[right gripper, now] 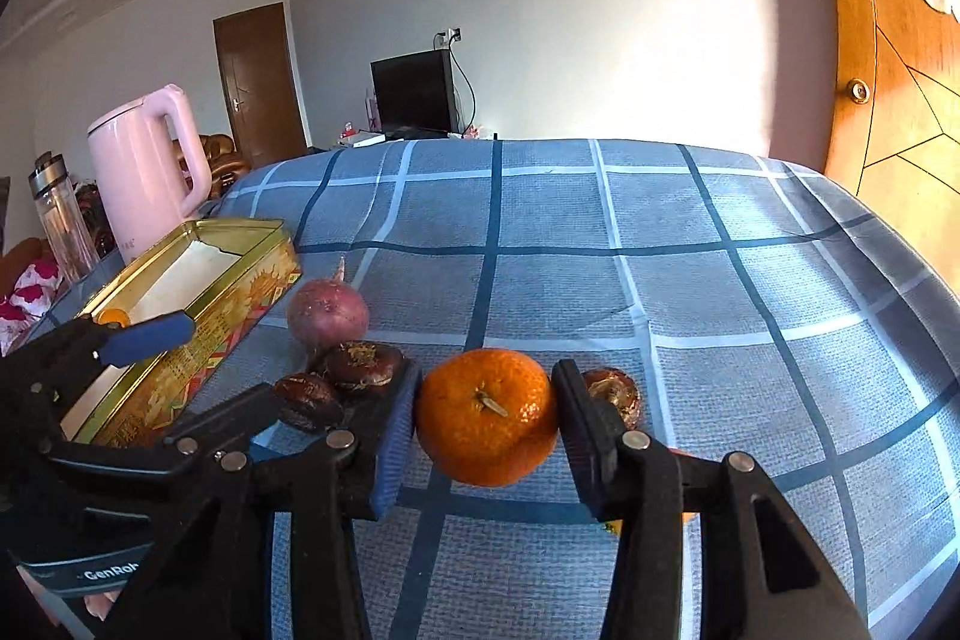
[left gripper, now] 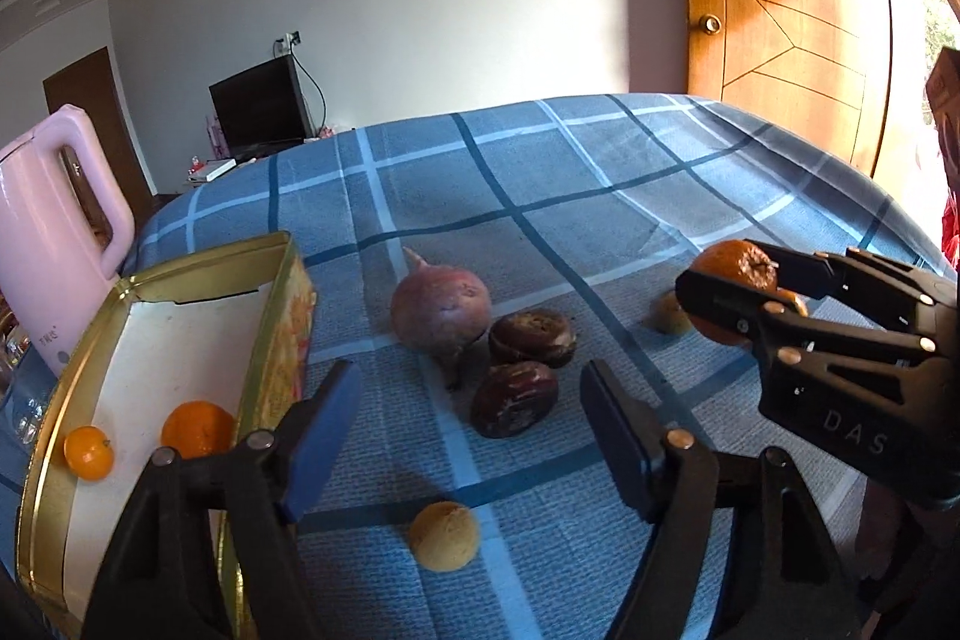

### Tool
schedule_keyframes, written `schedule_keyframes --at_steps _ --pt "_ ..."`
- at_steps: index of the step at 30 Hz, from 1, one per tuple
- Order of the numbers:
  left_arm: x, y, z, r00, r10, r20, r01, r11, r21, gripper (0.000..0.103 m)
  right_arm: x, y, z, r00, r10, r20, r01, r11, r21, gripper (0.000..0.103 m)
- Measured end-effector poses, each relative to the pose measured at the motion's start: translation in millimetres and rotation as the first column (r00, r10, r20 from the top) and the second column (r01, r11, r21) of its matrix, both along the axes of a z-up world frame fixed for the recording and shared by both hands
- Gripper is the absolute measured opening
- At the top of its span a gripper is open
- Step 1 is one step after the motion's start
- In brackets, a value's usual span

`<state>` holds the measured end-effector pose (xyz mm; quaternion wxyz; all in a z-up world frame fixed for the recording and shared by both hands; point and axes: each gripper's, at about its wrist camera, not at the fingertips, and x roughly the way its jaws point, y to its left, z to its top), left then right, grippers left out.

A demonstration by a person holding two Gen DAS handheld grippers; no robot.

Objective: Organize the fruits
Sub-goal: 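Grasp another mandarin on the table with the right gripper, then grasp a dark passion fruit with the left gripper while the right gripper holds its mandarin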

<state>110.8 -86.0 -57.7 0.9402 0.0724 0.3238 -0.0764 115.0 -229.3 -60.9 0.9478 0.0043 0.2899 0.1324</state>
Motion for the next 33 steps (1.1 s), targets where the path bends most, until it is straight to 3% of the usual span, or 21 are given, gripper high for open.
schedule_keyframes --at_steps 5,7,11,13,19,33 --pt "11 -9 -10 0.998 -0.022 -0.056 0.021 1.0 -0.004 0.073 -2 1 0 1.0 -0.009 0.012 0.009 1.0 -0.004 0.047" --pt "15 -12 -14 0.997 -0.025 -0.078 0.025 1.0 0.001 0.063 -2 1 0 1.0 -0.008 0.014 0.008 1.0 -0.008 0.047" --pt "23 -15 -20 0.991 -0.039 -0.127 0.038 0.999 -0.007 0.053 -1 3 -1 1.0 -0.002 0.012 0.002 1.0 -0.017 0.047" --pt "24 -14 -21 0.989 -0.044 -0.142 0.042 0.999 -0.015 0.04 -1 4 -1 1.0 0.002 0.007 -0.002 1.0 -0.021 0.047" --pt "23 -12 -19 0.989 -0.056 -0.133 0.051 0.998 -0.037 0.04 -2 4 -1 1.0 0.011 0.014 -0.01 1.0 -0.025 0.047" --pt "10 -5 -5 0.999 -0.037 -0.024 0.035 0.997 -0.062 0.04 -7 5 2 0.999 0.021 0.047 -0.02 0.999 -0.027 0.047"
